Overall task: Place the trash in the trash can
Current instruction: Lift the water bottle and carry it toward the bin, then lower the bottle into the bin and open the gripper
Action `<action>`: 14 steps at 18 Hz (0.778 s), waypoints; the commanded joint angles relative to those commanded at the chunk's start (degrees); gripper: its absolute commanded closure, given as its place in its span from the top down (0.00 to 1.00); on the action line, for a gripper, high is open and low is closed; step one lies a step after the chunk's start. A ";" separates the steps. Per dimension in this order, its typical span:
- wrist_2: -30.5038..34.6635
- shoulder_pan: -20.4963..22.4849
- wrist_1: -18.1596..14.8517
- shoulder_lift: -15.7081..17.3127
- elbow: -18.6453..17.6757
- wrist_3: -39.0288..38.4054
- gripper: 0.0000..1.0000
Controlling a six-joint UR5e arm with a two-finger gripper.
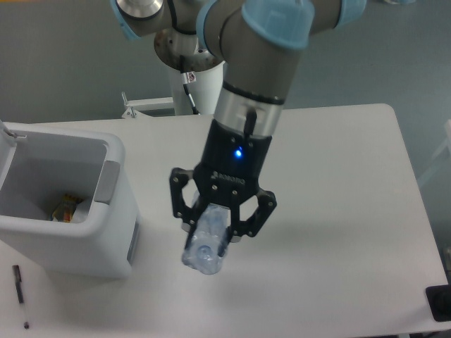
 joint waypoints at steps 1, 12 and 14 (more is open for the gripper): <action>-1.15 -0.17 0.26 0.00 0.00 0.00 0.44; -6.86 -3.69 4.31 1.14 0.00 -6.67 0.44; -9.24 -3.78 4.49 1.14 -0.09 -8.87 0.44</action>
